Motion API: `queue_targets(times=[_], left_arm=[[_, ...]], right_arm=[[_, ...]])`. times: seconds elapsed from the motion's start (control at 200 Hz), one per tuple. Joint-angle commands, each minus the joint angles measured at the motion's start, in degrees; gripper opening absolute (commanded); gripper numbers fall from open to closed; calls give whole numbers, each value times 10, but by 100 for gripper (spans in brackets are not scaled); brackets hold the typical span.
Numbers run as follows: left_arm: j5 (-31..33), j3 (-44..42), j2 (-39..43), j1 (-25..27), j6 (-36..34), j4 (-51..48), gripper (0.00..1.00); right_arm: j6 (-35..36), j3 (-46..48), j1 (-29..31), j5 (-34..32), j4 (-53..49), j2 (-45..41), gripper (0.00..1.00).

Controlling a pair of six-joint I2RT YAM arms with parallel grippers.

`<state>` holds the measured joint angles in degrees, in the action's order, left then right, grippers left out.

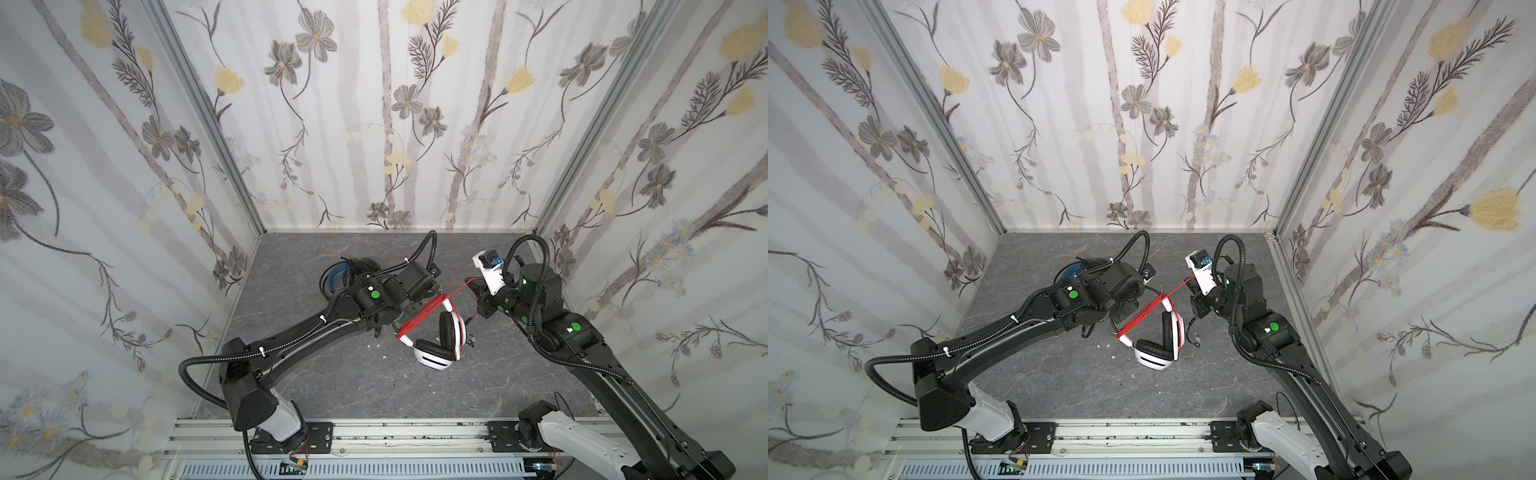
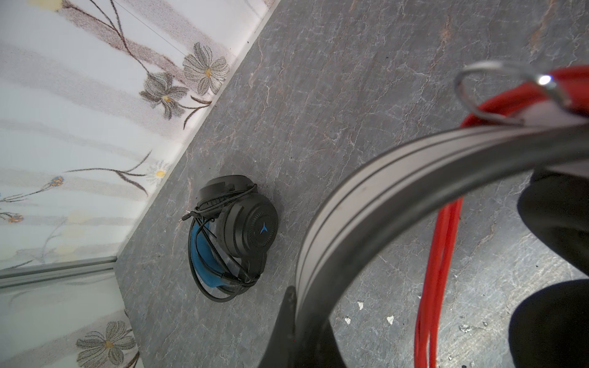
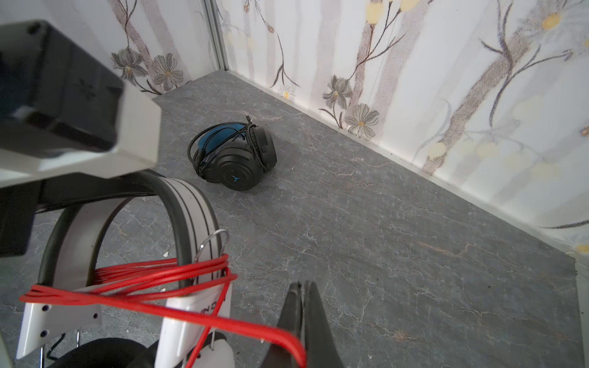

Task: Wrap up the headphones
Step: 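Lower the white headset toward the right gripper with the left gripper, then draw the red cable up over the headset band with the right gripper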

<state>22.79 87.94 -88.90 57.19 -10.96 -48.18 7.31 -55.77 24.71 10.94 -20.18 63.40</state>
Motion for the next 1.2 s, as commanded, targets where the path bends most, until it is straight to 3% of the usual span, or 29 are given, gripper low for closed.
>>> queue_targets(times=[0.0, 0.43, 0.729, 1.044, 1.194], left_arm=[[-4, 0, 10, 3, -1, -57, 0], [-103, 109, 3, 20, 11, -83, 0], [-195, 284, -43, 24, 22, -145, 0], [-235, 411, -94, 35, 31, -181, 0], [-238, 447, -97, 35, 46, -177, 0]], right_arm=[[-34, 11, -11, -32, 83, 8, 0], [-52, 29, -22, -15, 102, 16, 0], [-55, 19, -29, 11, 103, 4, 0], [-56, 8, -28, 87, 124, -16, 0], [-58, 15, -29, 95, 135, -35, 5]])
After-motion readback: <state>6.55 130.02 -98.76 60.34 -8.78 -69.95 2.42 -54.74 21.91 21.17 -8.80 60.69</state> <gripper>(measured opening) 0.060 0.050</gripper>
